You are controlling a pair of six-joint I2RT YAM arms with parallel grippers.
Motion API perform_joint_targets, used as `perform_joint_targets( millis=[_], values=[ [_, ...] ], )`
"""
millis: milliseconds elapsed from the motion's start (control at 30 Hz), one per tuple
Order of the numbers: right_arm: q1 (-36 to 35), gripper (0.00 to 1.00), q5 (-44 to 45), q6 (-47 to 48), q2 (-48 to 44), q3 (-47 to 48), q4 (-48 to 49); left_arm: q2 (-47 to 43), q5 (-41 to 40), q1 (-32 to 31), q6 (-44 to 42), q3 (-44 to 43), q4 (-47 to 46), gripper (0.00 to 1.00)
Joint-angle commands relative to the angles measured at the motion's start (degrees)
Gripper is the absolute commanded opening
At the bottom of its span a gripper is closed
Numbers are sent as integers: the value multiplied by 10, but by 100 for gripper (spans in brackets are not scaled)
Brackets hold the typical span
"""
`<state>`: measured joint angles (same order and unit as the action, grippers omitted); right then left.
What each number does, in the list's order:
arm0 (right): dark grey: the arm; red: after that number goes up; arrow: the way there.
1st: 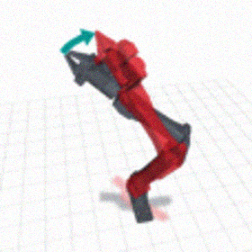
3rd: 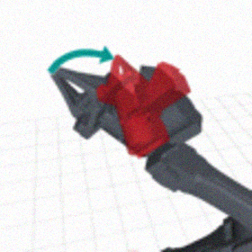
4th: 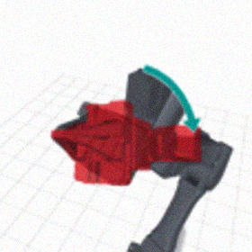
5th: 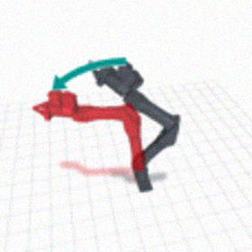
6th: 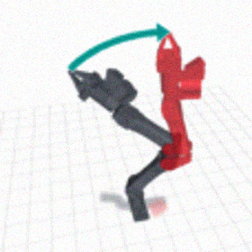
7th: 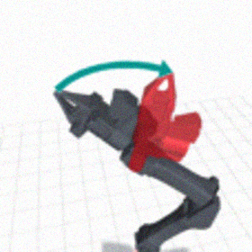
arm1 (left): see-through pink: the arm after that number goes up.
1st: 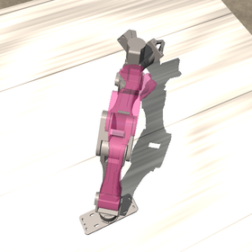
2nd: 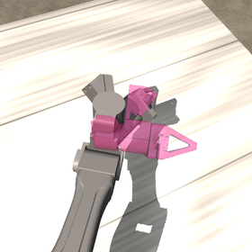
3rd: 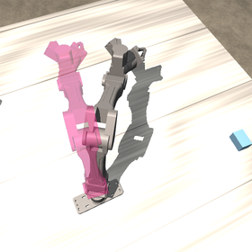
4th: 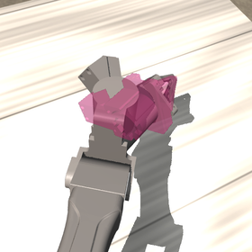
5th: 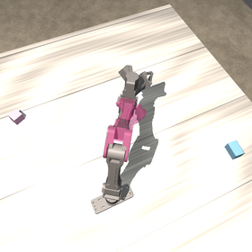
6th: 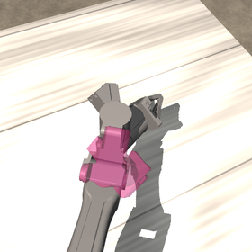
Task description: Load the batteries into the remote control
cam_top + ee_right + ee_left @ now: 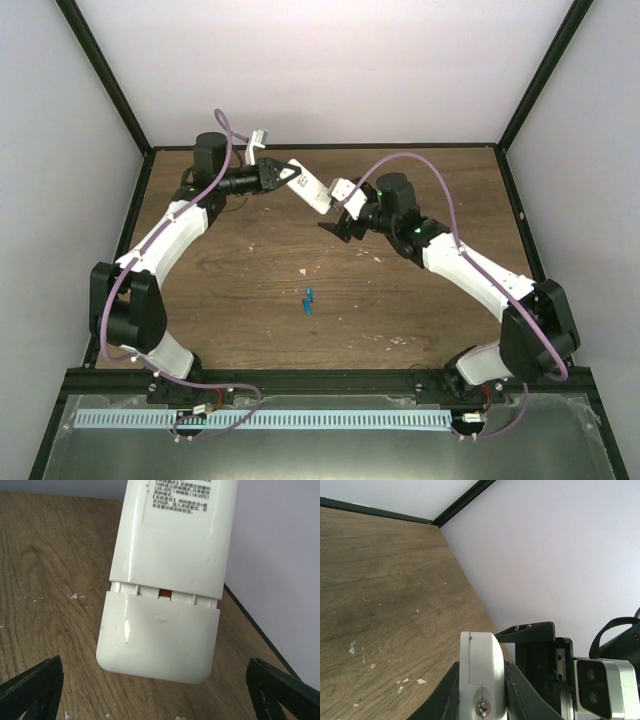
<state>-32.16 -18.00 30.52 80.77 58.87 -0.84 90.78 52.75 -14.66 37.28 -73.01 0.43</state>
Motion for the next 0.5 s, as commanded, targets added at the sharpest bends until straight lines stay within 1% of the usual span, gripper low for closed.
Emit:
perform_joint_targets(
  millis=[0, 467],
  values=[
    [1, 90, -16, -5, 5, 33, 1, -12, 15, 1, -1, 1, -25, 0],
    [1, 77, -22, -5, 9, 34, -5, -9, 22, 1, 1, 5, -30, 0]
  ],
)
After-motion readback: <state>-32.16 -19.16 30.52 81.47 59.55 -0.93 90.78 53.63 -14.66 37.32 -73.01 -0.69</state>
